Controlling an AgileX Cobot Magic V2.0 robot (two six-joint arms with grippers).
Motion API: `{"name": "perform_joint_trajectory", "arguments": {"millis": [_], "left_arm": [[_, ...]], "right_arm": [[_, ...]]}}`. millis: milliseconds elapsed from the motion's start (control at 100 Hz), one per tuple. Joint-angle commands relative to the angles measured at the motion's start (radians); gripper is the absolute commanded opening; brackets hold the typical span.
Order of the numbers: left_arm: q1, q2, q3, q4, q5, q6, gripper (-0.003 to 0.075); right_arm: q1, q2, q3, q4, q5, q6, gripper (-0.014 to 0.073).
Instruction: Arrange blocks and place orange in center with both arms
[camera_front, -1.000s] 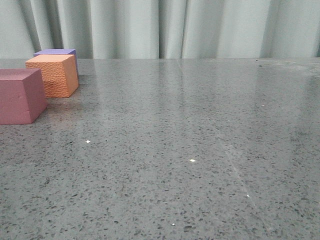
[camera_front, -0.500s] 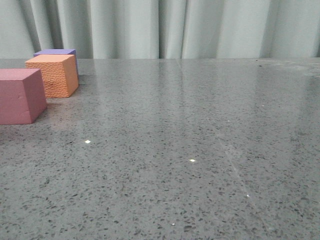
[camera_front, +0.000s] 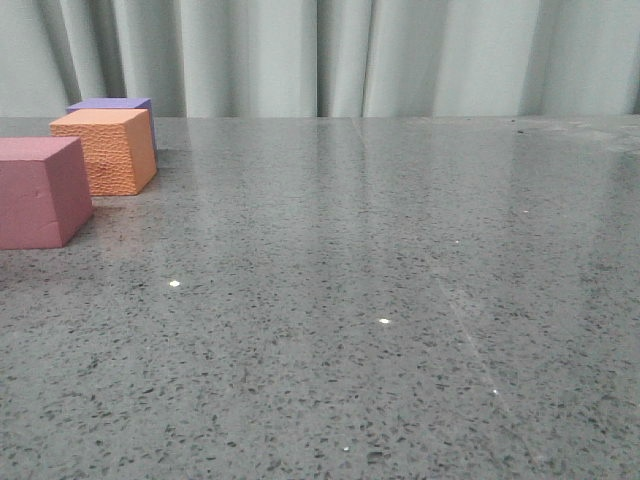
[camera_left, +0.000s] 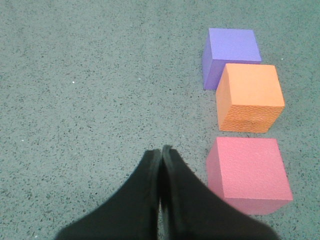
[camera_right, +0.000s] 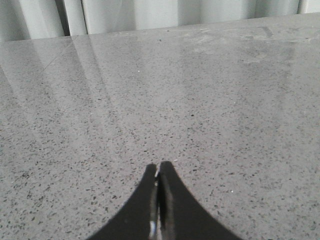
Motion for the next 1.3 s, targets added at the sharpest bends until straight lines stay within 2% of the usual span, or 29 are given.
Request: {"name": "perform_joint_trajectory", "arguments": {"millis": [0,110,220,380,590,770,850,1010,1080,1290], "left_arm": [[0.001,-0.003,-0.026,0.037,-0.041,-0.006,-0.0019],[0.001,-0.034,-0.01,0.038,-0.068,-0.001,-0.0019],[0.001,-0.099,0.046,0.053,-0.162,0.016,-0.0019],[0.025,-0.232,0.213,0.017,-0.359,0.185,-0.0019],[0.223,-0.425,0.448,-0.267,-0.651,0.54,-0.0019],[0.371,-0.577,0.681,-0.37,-0.854,0.578,-0.0019],[0.409,-0.643,0.769,-0.384,-0.891,0.578,-0.0019],[0.416,-0.78,0.894,-0.386,-0.899,0.578,-0.0019],[0.414,-0.835,0.891,-0.4,-0.818,0.576,-0.0019],[0.414,-0.906,0.893,-0.423,-0.815,0.577,-0.0019]], "right_arm": [[-0.007,-0.021,-0.014,-0.009,-0.084,-0.008,-0.0067],[-0.007,-0.021,-0.014,-0.009,-0.084,-0.008,-0.0067],[-0.007,-0.021,-0.014,-0.009,-0.084,-0.008,-0.0067],[-0.007,-0.021,-0.014,-0.009,-0.084,-0.008,-0.0067],[-0.007,-0.021,-0.014,-0.009,-0.084,-0.008,-0.0067],[-0.007,-0.021,-0.014,-0.009,-0.084,-0.008,-0.0067],[-0.007,-0.021,-0.014,-0.009,-0.084,-0.008,-0.0067],[-0.007,-0.021,-0.014,-0.009,-0.084,-0.008,-0.0067],[-0.007,-0.021,-0.014,-0.009,-0.084,-0.008,-0.0067],[-0.007,-0.021,-0.014,-0.009,-0.084,-0.008,-0.0067]]}}
